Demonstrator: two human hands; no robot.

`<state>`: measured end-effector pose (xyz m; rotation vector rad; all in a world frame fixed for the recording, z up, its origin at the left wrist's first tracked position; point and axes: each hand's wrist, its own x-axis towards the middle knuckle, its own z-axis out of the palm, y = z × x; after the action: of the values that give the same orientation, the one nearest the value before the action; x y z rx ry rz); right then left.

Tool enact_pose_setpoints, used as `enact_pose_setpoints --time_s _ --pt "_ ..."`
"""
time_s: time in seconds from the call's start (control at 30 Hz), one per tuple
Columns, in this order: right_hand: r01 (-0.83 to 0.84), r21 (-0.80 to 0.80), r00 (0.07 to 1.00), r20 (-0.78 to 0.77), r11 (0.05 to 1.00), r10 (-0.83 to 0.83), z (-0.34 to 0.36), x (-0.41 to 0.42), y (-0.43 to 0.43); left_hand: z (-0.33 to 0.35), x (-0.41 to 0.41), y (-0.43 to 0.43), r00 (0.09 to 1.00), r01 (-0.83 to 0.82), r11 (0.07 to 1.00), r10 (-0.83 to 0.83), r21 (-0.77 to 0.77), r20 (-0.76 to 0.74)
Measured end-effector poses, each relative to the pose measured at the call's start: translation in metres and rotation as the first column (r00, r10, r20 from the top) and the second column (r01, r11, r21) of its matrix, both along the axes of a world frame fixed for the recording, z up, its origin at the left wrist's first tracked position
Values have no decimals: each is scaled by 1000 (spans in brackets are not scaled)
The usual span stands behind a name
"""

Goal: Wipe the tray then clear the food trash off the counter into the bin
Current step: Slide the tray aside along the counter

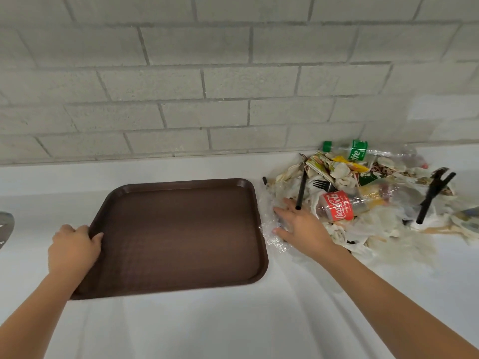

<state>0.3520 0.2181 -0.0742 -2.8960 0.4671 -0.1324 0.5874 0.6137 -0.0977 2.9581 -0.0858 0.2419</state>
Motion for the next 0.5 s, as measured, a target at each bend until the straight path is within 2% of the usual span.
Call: enact_pose_setpoints --time_s 0.07,0.13,0.2,0.27,0.33,0.4,0.5 --pt "-28 40 992 124 999 23 -1 -16 1 9 -11 -26 980 156 988 -154 -10 125" --pt "-41 27 939 344 999 29 -9 -38 -3 20 -28 -63 917 364 925 -337 -105 212" --pt "18 25 889 458 1000 -28 -18 -64 -4 29 -51 -107 828 556 802 -511 -218 233" --pt "56 36 872 485 998 -66 -28 -83 -2 34 -75 -154 729 681 648 -644 -342 232" --pt "25 -20 907 421 999 -14 -37 -89 7 34 -94 -201 677 691 566 -725 -449 127" --pt "-69 -71 963 256 995 85 -41 -79 21 30 -104 -244 670 632 596 -741 -494 -37" --pt "-132 16 991 14 991 131 -41 -56 39 25 -110 -287 653 612 687 -718 -392 -240"
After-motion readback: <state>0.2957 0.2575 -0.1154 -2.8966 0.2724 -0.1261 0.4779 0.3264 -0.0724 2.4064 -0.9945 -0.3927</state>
